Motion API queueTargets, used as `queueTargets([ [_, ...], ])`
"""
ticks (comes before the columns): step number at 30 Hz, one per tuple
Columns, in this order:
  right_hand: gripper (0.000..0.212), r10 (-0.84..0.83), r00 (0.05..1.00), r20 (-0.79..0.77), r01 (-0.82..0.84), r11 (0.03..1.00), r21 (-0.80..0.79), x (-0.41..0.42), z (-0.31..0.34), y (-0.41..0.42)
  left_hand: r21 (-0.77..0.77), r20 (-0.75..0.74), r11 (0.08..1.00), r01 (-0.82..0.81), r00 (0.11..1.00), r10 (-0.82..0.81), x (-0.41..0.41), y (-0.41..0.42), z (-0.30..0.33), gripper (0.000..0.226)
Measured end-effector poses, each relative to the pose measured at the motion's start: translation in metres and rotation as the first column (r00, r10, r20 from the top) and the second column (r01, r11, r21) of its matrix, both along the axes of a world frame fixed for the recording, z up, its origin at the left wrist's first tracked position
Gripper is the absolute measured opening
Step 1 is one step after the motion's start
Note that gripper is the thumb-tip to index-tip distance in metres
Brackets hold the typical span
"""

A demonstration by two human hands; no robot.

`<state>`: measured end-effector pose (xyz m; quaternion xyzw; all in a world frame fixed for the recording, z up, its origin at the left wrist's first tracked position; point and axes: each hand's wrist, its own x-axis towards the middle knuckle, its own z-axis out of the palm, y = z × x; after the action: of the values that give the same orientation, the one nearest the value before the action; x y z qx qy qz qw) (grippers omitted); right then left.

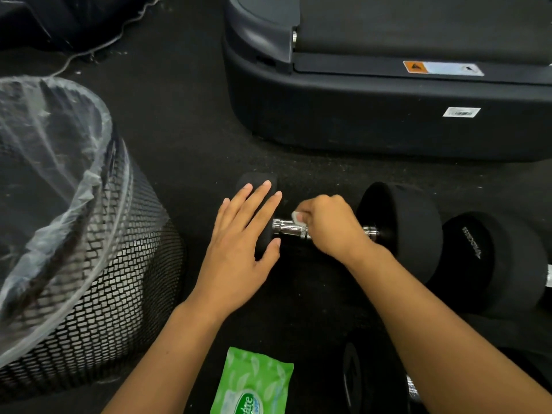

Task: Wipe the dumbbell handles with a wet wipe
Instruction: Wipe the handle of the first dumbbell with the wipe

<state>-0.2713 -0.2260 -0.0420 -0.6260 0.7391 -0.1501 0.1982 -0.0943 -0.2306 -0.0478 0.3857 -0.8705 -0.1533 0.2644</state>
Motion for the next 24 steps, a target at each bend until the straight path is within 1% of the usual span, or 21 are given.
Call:
queueTargets([
  [2, 0.016, 0.073, 0.996, -0.059, -0.078, 0.993, -0.087, 0.004, -0.004, 0.012, 0.002, -0.001, 1.000, 0.001, 1.000, -0.001, 0.000, -0.001, 0.000, 0.060],
  [4, 0.019, 0.113, 0.986, -0.120, -0.131, 0.979, -0.154, -0.001, -0.008, 0.025, 0.008, -0.003, 1.000, -0.002, 1.000, 0.002, 0.000, 0.000, 0.000, 0.061],
  [7, 0.022, 0.071, 0.989, -0.130, -0.093, 0.981, -0.171, 0.002, -0.004, 0.020, -0.006, 0.000, 1.000, 0.001, 1.000, -0.001, 0.001, 0.001, -0.001, 0.060],
  [9, 0.032, 0.117, 0.971, -0.211, -0.148, 0.979, -0.138, 0.015, -0.006, 0.016, 0.002, 0.006, 1.000, 0.000, 1.000, 0.000, 0.000, 0.000, 0.000, 0.060],
  [11, 0.043, 0.190, 0.938, -0.290, -0.249, 0.951, -0.183, 0.022, -0.012, 0.024, 0.010, 0.013, 1.000, -0.001, 1.000, 0.001, 0.000, 0.000, 0.001, 0.060],
  [12, 0.048, 0.190, 0.932, -0.308, -0.268, 0.935, -0.233, 0.019, -0.016, 0.030, 0.011, 0.016, 1.000, 0.000, 1.000, 0.000, 0.000, 0.000, 0.001, 0.060],
  [14, 0.054, 0.113, 0.929, -0.353, -0.232, 0.920, -0.317, 0.009, -0.025, 0.036, 0.006, 0.017, 1.000, 0.005, 1.000, -0.005, 0.000, 0.000, 0.001, 0.060],
  [17, 0.052, 0.061, 0.941, -0.333, -0.185, 0.917, -0.353, 0.016, -0.030, 0.031, -0.007, 0.016, 1.000, 0.002, 1.000, -0.002, 0.000, -0.001, 0.000, 0.059],
  [21, 0.056, 0.102, 0.942, -0.321, -0.221, 0.906, -0.362, 0.012, -0.035, 0.042, 0.002, 0.022, 1.000, 0.004, 1.000, -0.004, -0.001, -0.001, 0.002, 0.060],
  [22, 0.057, 0.096, 0.945, -0.313, -0.205, 0.918, -0.339, 0.006, -0.031, 0.045, 0.006, 0.019, 1.000, 0.005, 1.000, -0.005, 0.000, -0.001, 0.002, 0.061],
  [24, 0.053, 0.056, 0.967, -0.248, -0.116, 0.966, -0.232, -0.004, -0.023, 0.042, 0.001, 0.012, 1.000, 0.009, 1.000, -0.009, 0.001, 0.000, 0.002, 0.064],
])
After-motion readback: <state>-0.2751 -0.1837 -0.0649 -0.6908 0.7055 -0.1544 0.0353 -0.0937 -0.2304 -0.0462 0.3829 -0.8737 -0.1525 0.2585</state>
